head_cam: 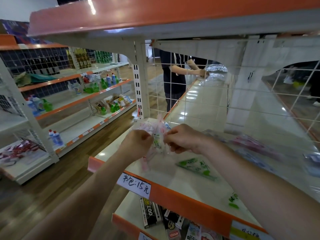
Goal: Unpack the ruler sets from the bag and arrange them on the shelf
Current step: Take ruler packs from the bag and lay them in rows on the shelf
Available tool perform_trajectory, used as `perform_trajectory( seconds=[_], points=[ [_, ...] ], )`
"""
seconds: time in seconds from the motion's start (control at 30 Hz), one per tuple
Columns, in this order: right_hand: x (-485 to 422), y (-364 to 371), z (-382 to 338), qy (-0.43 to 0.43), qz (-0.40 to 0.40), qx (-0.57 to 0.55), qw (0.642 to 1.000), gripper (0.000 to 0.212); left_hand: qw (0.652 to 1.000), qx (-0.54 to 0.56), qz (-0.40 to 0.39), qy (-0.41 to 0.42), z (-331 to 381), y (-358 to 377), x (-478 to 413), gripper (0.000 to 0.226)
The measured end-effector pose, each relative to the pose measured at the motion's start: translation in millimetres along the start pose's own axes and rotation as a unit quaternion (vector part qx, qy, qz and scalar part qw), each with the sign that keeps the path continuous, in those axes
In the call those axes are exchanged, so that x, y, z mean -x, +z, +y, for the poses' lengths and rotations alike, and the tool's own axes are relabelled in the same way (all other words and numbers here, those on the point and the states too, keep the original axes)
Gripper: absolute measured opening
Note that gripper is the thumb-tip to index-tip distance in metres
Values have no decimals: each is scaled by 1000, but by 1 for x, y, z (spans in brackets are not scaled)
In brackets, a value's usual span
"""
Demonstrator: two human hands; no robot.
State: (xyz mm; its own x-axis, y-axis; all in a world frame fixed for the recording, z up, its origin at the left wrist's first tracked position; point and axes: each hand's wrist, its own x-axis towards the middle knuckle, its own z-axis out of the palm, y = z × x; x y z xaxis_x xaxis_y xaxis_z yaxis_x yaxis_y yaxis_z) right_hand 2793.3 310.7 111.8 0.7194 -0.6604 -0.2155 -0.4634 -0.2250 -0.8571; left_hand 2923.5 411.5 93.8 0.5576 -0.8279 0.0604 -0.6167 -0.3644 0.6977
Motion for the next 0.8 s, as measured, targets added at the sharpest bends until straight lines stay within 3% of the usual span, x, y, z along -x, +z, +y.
perform_trajectory(
  seconds=[0.1,0.23,0.33,0.4,0.63,0.8],
  points=[
    [3,1,-8,-36,-36,-40,998,9,978,197,-42,-60,10,-2,3,32],
    [4,11,-17,-65,-70,-6,995,16,955,283,-33,-80,11,-8,4,26],
    [0,10,-14,-56,-27,19,998,20,952,289,-5,-101,1,-17,4,18],
    [-3,9,-7,-57,13,101,993,21,955,272,13,-117,-9,-24,5,17],
    [-7,58,-12,-112,30,315,942,28,956,251,45,-145,-27,-29,10,15],
    [-12,78,-15,-86,38,373,923,25,958,240,57,-147,-29,-35,12,14]
  ],
)
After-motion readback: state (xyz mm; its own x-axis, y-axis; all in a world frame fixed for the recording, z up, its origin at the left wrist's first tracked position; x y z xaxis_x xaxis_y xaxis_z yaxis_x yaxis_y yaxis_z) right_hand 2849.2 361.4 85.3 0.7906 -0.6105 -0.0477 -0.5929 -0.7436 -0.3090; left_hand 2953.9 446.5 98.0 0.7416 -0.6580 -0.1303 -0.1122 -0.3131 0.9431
